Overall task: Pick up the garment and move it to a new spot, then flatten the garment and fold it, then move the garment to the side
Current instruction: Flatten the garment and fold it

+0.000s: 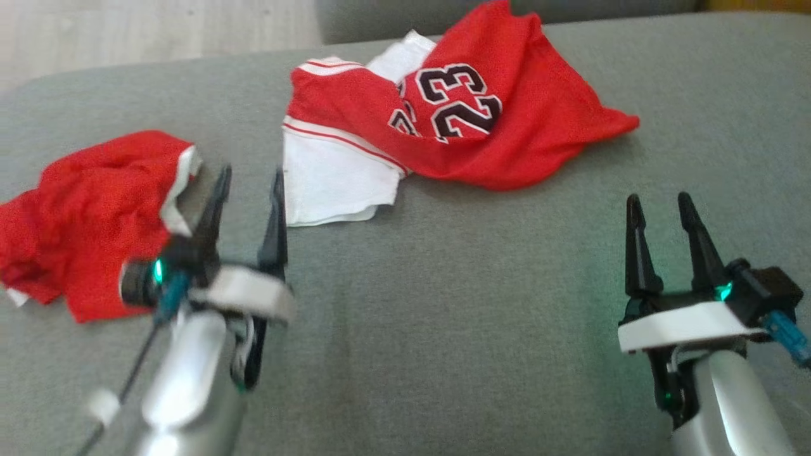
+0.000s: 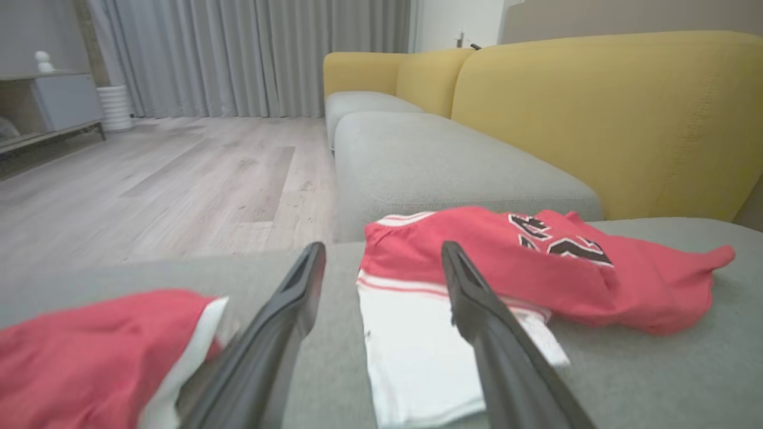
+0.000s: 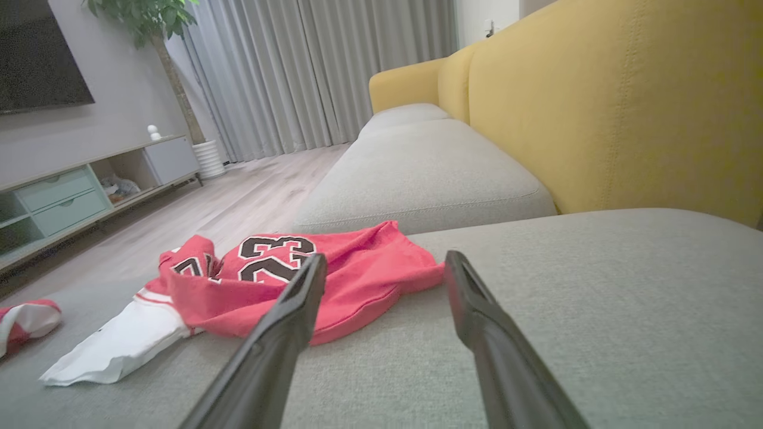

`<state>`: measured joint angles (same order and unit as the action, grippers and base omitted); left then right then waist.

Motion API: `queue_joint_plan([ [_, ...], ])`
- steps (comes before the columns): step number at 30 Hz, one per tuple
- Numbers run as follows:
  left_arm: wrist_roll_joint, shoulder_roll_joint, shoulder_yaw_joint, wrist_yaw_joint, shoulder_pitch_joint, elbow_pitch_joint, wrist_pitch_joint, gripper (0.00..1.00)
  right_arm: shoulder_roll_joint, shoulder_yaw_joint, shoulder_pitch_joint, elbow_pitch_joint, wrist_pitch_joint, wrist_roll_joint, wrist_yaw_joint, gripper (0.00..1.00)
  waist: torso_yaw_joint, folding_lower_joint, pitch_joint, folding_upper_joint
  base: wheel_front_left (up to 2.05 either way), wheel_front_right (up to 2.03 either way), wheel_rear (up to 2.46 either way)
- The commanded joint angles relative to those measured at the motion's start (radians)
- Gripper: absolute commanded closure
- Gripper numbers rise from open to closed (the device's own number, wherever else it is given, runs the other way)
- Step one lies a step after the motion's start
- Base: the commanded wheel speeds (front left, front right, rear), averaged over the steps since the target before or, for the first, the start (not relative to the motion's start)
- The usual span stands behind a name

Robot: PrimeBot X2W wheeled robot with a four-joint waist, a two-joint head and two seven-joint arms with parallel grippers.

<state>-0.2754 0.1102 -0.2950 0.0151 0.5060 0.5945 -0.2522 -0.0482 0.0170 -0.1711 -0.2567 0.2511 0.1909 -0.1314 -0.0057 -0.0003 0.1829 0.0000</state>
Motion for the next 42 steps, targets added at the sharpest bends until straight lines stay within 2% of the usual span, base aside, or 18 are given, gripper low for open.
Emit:
queue_joint_plan([
  [1, 0.006, 0.01, 0.047, -0.02, -0.034, -0.074, -0.009, 0.0, -0.002, 0.021, -0.002, 0.024, 0.011, -0.005, 0.001, 0.0, 0.027, 0.0003, -0.025, 0.0, 0.0, 0.0, 0.0],
  [7, 0.012, -0.016, 0.066, -0.039, -0.183, -0.181, -0.009, 0.0, -0.002, 0.02, 0.012, 0.021, 0.011, 0.0, 0.001, 0.0, 0.039, 0.0003, -0.028, 0.0, 0.0, 0.0, 0.0],
  [14, 0.037, -0.02, 0.061, -0.029, -0.183, -0.188, -0.009, 0.0, -0.002, 0.033, -0.004, 0.023, 0.011, 0.001, 0.001, 0.0, 0.021, 0.0003, -0.011, 0.0, 0.0, 0.0, 0.0],
  [21, 0.047, 0.005, 0.052, -0.013, -0.106, -0.102, 0.018, 0.0, -0.002, 0.04, -0.016, 0.034, 0.011, 0.009, 0.001, 0.0, -0.014, 0.0003, 0.036, 0.0, 0.0, 0.0, 0.0],
  [24, 0.049, 0.023, 0.052, -0.008, -0.031, -0.03, 0.064, 0.0, -0.002, 0.042, -0.025, 0.041, 0.011, 0.012, 0.001, 0.0, -0.036, 0.0003, 0.075, 0.0, 0.0, 0.0, 0.0],
  [34, 0.057, 0.06, 0.051, -0.034, 0.075, 0.164, 0.174, 0.0, -0.002, 0.061, -0.05, 0.052, 0.011, 0.026, 0.001, 0.0, -0.089, 0.0003, 0.131, 0.0, 0.0, 0.0, 0.0],
  [39, 0.047, 0.06, 0.046, -0.028, 0.094, 0.219, 0.198, 0.0, -0.002, 0.056, -0.046, 0.053, 0.011, 0.032, 0.001, 0.0, -0.097, 0.0003, 0.133, 0.0, 0.0, 0.0, 0.0],
  [40, 0.045, 0.059, 0.045, -0.026, 0.096, 0.226, 0.199, 0.05, -0.002, 0.057, -0.046, 0.052, 0.011, 0.031, 0.001, 0.0, -0.098, 0.0003, 0.131, 0.0, 0.0, 0.0, 0.0],
  [41, 0.042, 0.058, 0.044, -0.022, 0.097, 0.232, 0.197, 0.53, -0.002, 0.057, -0.046, 0.051, 0.011, 0.031, 0.001, 0.0, -0.098, 0.0003, 0.13, 0.0, 0.0, 0.0, 0.0],
  [42, 0.037, 0.055, 0.045, -0.019, 0.098, 0.234, 0.187, 0.9, -0.002, 0.057, -0.047, 0.05, 0.011, 0.03, 0.001, 0.0, -0.098, 0.0003, 0.127, 0.0, 0.0, 0.0, 0.0],
])
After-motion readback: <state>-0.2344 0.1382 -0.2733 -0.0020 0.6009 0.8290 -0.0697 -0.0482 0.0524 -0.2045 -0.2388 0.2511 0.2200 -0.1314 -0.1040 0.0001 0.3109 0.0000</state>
